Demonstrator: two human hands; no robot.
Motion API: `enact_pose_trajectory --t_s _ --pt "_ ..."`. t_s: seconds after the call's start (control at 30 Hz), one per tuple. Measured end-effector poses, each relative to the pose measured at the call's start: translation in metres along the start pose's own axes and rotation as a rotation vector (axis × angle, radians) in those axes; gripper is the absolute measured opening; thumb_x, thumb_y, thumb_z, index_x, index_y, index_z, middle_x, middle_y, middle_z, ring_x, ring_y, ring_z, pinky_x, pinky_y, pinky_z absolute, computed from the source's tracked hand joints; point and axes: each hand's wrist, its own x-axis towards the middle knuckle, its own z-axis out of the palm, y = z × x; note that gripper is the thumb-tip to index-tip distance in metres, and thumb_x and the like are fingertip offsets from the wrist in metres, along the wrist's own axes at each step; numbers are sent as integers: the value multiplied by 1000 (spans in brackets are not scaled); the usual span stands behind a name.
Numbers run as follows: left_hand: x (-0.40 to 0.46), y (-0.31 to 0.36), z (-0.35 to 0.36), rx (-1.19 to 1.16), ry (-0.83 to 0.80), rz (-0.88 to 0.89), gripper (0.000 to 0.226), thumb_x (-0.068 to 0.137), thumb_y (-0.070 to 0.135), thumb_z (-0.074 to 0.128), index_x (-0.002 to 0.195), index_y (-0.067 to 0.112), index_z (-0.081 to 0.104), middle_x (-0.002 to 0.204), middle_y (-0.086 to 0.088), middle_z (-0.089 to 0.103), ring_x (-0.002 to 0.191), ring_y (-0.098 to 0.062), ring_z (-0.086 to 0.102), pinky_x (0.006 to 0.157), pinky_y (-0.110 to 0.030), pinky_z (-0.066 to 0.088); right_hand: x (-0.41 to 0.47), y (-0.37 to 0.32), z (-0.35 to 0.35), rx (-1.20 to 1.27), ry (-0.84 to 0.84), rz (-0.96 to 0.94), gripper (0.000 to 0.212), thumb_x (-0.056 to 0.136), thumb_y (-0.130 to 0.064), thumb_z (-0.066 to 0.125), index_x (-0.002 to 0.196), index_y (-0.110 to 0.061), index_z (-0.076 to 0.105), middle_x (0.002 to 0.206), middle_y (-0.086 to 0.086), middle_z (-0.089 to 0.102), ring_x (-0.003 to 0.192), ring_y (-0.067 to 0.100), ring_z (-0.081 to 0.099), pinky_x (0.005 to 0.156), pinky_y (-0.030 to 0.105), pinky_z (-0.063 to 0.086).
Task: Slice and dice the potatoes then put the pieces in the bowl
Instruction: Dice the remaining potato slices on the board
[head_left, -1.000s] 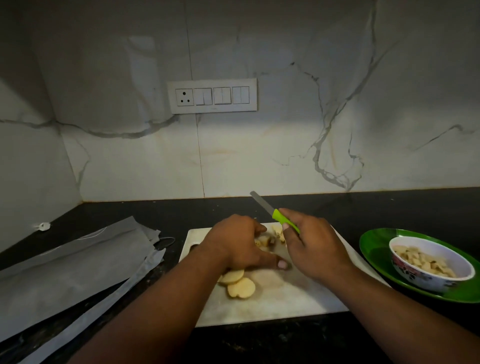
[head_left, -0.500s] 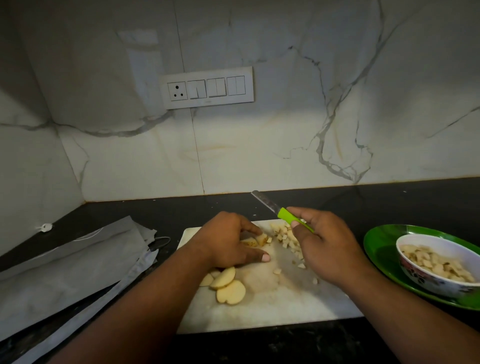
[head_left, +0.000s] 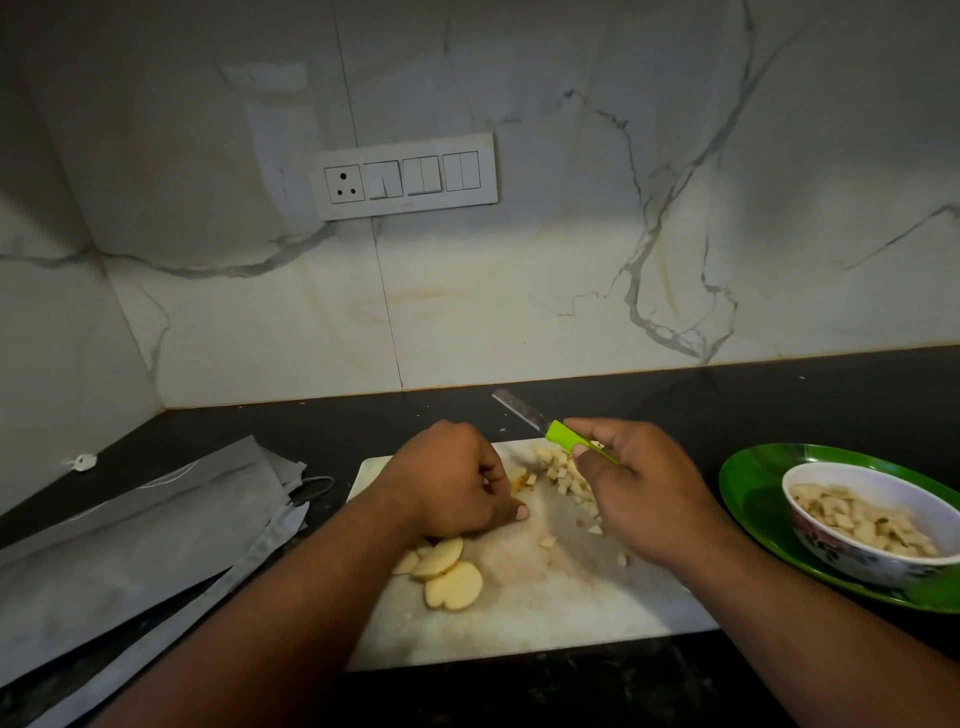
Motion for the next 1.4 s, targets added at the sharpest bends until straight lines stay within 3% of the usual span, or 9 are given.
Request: enact_pose_trajectory --t_s 0.13,0.23,0.4,0.73,0.83,1.0,1.2,1.33,1.4 --pt "1 1 2 -5 8 17 18 80 47 85 78 29 82 63 23 68 65 1 63 71 -27 56 1 1 0 -1 -18 19 30 101 -22 54 128 -30 66 107 -19 71 99 0 63 87 26 53" --pt "1 1 2 -15 -6 8 17 81 44 85 78 28 82 67 19 71 67 -1 66 78 -33 61 1 1 1 -16 -37 34 32 101 -24 54 131 -30 64 113 -16 70 104 2 63 93 33 54" --pt "1 1 2 -21 6 2 14 82 42 84 79 28 82 70 19 73 71 -1 68 79 -33 62 -1 0 -1 -26 -52 43 26 101 -23 54 118 -33 70 93 -11 74 85 8 68 80 38 58" --pt "2 -2 3 11 91 2 8 83 36 82 80 30 78 62 20 64 66 -2 62 75 -29 59 -1 -1 0 -10 -74 56 25 100 -21 54 112 -33 72 94 -8 74 89 11 69 81 39 59" --pt "3 -4 4 -8 120 6 8 83 33 82 88 32 75 79 17 67 77 -3 63 75 -24 54 -1 -1 0 -2 -73 60 29 101 -21 53 123 -32 68 101 -17 72 94 2 65 84 27 56" --pt "5 -2 7 36 91 22 30 88 35 77 118 38 74 121 18 66 102 -6 61 87 -24 51 -1 -2 0 15 -68 60 30 101 -20 53 125 -30 67 106 -18 70 99 -1 63 83 18 50" --pt "7 -3 7 70 67 12 40 86 36 76 126 41 70 128 17 64 104 -6 61 91 -29 56 -1 -2 -1 33 -59 69 26 100 -20 54 116 -31 71 98 -16 73 94 1 65 85 27 55" --pt "10 -2 9 112 96 19 54 84 48 76 136 38 65 140 14 61 124 -9 57 105 -33 51 -2 -3 -1 60 -71 74 25 101 -19 54 111 -33 72 94 -17 73 93 2 66 83 27 55" --pt "11 -3 10 107 72 -14 57 86 51 75 139 36 64 140 12 62 125 -11 58 107 -34 50 -2 -2 -1 61 -67 75 24 100 -19 54 108 -33 72 91 -16 74 90 3 67 83 30 56"
